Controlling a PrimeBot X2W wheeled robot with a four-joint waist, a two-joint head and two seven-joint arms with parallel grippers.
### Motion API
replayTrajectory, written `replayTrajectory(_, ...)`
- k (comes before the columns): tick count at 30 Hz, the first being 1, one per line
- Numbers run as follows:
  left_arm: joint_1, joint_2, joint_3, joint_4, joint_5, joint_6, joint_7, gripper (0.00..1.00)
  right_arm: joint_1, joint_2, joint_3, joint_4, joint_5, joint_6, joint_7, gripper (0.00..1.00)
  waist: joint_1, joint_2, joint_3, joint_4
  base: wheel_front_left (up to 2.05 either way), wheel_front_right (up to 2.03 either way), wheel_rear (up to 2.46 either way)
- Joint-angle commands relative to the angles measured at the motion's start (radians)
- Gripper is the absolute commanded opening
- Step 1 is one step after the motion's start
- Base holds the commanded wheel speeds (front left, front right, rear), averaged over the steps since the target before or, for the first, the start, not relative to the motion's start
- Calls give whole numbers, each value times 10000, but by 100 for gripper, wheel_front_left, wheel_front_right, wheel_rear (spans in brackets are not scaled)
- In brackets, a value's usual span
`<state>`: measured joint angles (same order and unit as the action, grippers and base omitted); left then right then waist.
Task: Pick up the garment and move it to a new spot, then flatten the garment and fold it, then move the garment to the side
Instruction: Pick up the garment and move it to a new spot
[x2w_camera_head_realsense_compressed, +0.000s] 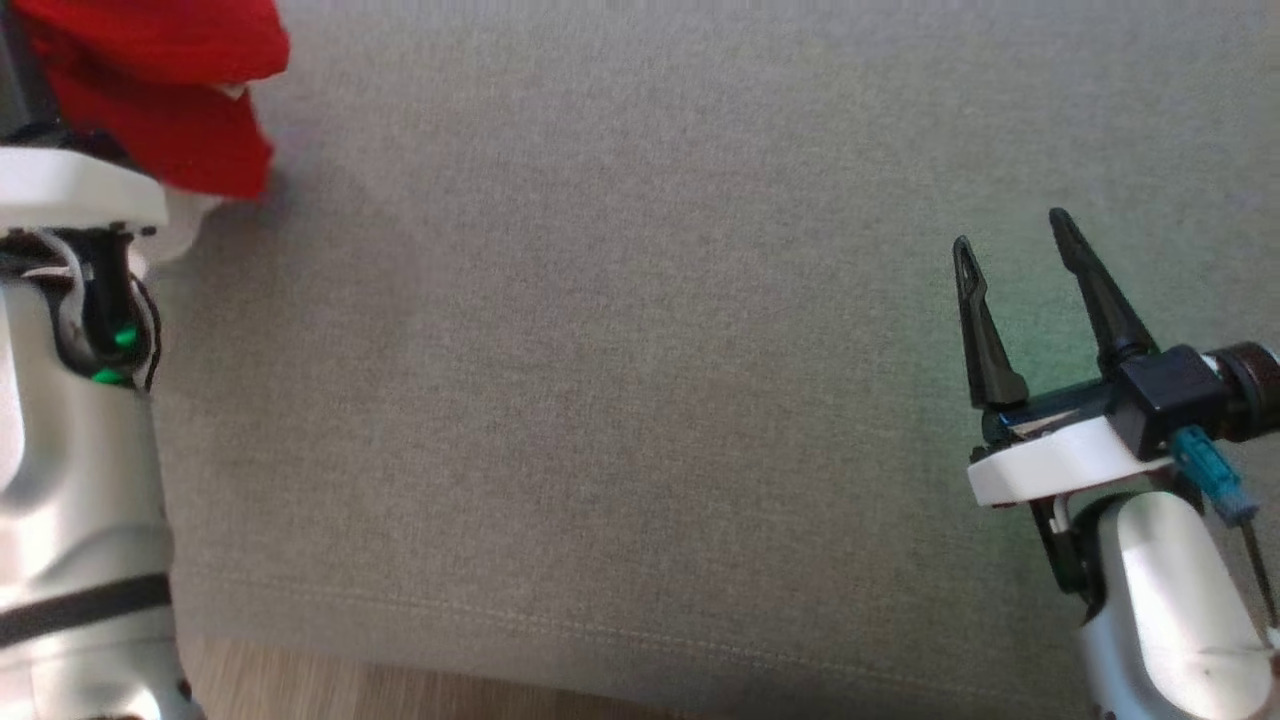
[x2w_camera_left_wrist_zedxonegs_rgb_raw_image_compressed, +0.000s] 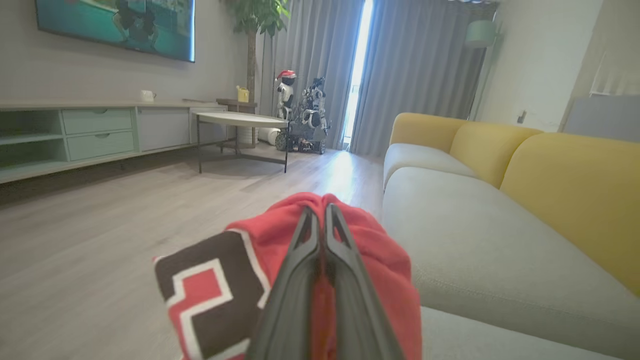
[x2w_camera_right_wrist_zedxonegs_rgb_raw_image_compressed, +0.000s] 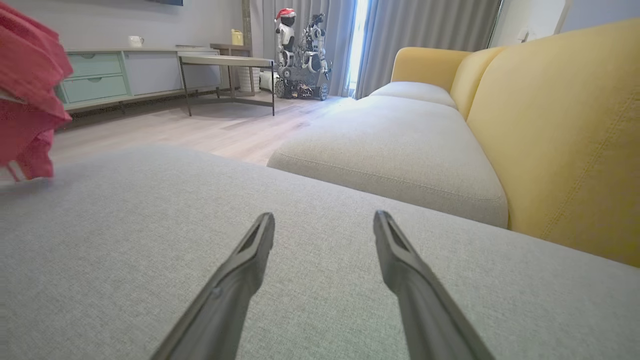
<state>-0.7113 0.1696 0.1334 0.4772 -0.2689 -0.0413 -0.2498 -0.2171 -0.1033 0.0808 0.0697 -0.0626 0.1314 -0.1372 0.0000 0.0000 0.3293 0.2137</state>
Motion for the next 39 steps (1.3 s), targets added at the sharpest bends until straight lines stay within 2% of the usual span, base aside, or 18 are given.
replayTrajectory(1, 38, 304, 290, -1078, 221, -118, -118, 0, -157, 146, 171, -103, 75, -7, -211, 100, 0, 0, -453, -227, 0, 0, 0)
replayTrajectory(9, 394, -76, -450, -3030, 647, -429, -119, 0, -170, 401, 188, 433, 192, -7, -560, 100, 0, 0, -1141, -826, 0, 0, 0)
replayTrajectory(17, 58, -514, -1775, -4434, 796, -605, 603, 0, -456, 512, 166, 610, 391, -7, -800, 100, 0, 0, -930, -2056, 0, 0, 0)
replayTrajectory(24, -496, -931, -3264, -3797, 1133, -619, 986, 0, -801, 527, 290, 512, 909, -7, -1030, 100, 0, 0, -286, -3511, 0, 0, 0)
replayTrajectory(29, -720, -1167, -4429, -2290, 848, -198, 700, 0, -963, 528, 446, 502, 1248, -7, -1150, 100, 0, 0, 73, -4480, 0, 0, 0)
replayTrajectory(30, -731, -1179, -4757, -1937, 682, -110, 659, 24, -991, 528, 504, 517, 1317, -7, -1167, 100, 0, 0, 126, -4683, 0, 0, 0)
replayTrajectory(31, -736, -1184, -5205, -1638, 391, -58, 607, 76, -1004, 529, 528, 532, 1372, -7, -1181, 100, 0, 0, 159, -4829, 0, 0, 0)
replayTrajectory(32, -722, -1186, -5664, -1381, -12, -6, 556, 100, -1021, 529, 566, 551, 1435, -7, -1193, 100, 0, 0, 189, -4987, 0, 0, 0)
replayTrajectory(35, -818, -1190, -6788, -876, -885, 156, 349, 100, -1080, 529, 597, 621, 1592, -7, -1220, 100, 0, 0, 237, -5287, 0, 0, 0)
replayTrajectory(39, -1043, -1191, -7254, -413, -1257, 494, 60, 100, -1016, 529, 417, 656, 1639, -7, -1237, 100, 0, 0, 182, -5174, 0, 0, 0)
